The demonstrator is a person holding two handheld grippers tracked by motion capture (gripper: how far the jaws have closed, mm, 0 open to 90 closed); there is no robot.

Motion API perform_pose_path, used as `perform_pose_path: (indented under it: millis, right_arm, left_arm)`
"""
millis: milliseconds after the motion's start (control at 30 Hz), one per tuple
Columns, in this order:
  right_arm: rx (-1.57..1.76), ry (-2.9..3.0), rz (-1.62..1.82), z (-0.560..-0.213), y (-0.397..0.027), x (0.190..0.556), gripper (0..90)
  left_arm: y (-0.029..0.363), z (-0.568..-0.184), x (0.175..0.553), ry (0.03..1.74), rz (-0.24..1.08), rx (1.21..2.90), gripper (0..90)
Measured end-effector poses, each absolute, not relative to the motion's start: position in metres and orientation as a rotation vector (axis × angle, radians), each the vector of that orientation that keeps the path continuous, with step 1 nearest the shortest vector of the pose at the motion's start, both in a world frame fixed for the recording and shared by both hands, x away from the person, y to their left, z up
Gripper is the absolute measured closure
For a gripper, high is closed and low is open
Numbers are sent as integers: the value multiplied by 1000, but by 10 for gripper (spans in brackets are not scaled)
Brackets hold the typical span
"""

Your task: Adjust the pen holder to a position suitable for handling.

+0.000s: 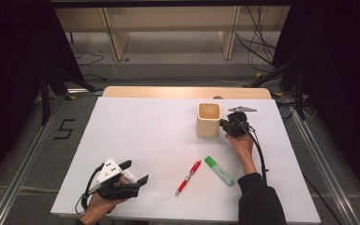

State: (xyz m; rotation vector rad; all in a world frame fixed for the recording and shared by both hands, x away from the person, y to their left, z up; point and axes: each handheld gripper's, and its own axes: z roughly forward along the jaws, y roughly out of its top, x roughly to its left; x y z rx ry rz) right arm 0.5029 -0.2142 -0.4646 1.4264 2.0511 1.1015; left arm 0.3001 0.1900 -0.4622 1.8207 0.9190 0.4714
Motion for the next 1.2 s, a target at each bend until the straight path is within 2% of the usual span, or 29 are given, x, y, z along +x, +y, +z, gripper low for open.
perform_pose_path:
  millis: [667, 1200]
  right_arm:
    - [1375, 2132, 1063, -462, -166, 511, 900]
    - [1347, 2158, 1062, -462, -147, 515, 900]
  left_arm:
    - [190, -461, 300, 916, 472, 1816, 167]
    - [189, -461, 300, 915, 472, 1817, 168]
